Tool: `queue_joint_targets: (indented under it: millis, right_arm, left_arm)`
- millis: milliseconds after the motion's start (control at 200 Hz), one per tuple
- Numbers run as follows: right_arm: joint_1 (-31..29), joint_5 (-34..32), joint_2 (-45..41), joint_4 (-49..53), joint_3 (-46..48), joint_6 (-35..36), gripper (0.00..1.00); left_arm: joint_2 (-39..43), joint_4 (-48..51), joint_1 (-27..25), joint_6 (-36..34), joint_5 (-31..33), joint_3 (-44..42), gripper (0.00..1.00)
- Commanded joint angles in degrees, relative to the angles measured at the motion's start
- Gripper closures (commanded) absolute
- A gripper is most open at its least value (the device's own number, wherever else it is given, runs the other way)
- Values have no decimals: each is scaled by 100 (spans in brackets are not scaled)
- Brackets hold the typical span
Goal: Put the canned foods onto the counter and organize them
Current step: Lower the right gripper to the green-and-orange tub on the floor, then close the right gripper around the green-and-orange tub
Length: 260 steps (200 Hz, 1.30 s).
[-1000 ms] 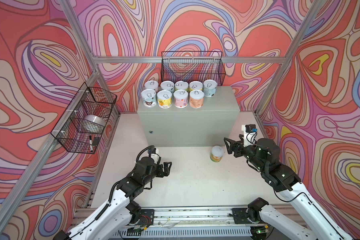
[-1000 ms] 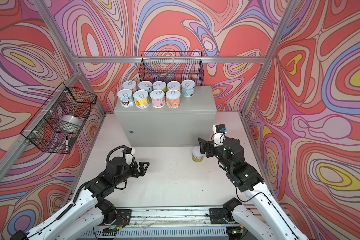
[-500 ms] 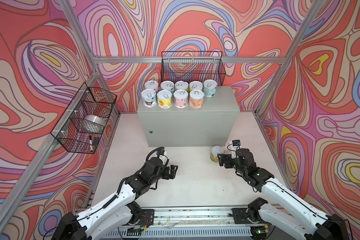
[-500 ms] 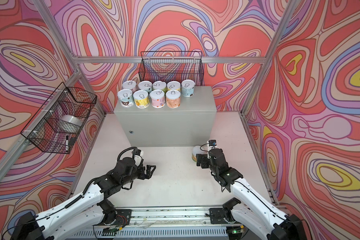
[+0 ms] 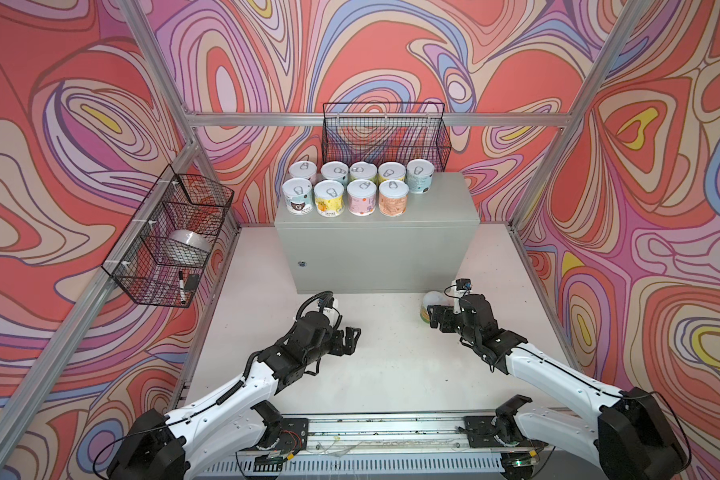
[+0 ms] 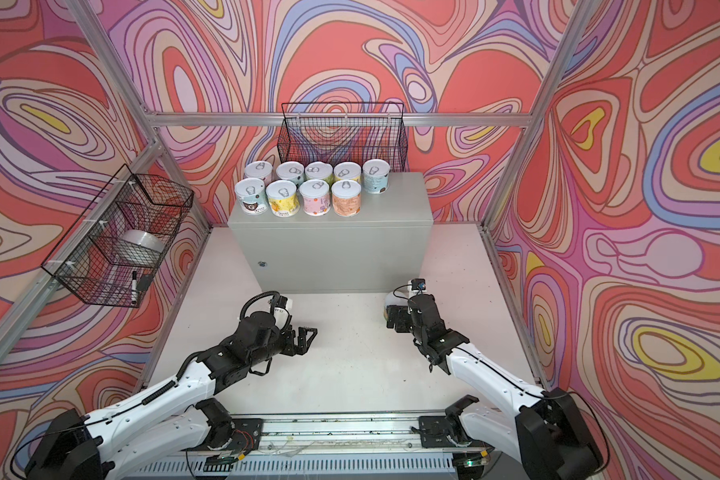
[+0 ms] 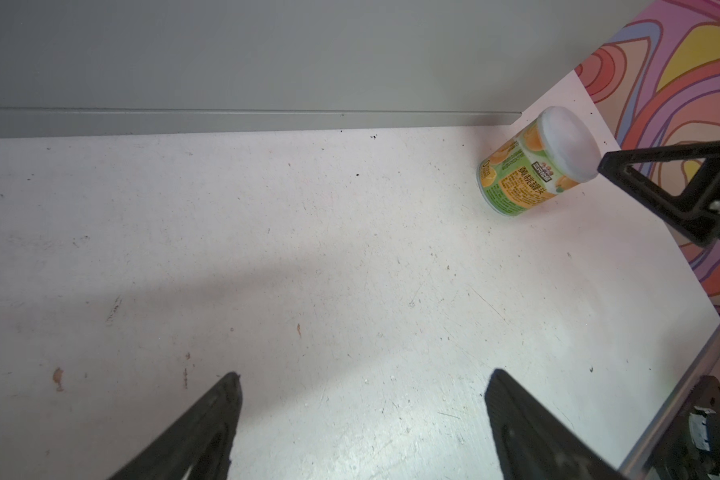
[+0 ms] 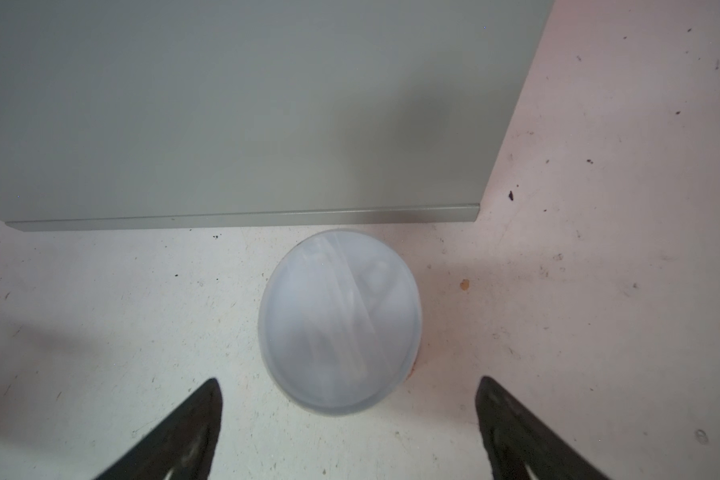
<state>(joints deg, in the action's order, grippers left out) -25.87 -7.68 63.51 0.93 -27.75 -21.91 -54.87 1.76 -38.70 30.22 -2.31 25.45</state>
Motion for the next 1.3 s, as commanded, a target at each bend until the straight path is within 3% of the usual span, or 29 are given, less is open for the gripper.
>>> queue_joint_targets:
  millis: [0,536,1162,1297]
  right_arm:
    - [-33,4,295,-411,26,-114,2]
    - [-150,-842,2067,-1400,-417,-154,2]
    - [-360,-1101,3111,-2243,-583,-464,7]
    - [-523,-1452,3168,-2300,-433,-669,7]
  left_arm:
    - [-56,-217,-33,46,-93,171,8]
    - [-25,-227,-33,93,264,74,8]
    - [30,-137,-32,116,291,4,8]
    - [141,-104,-33,125,386,-48,8]
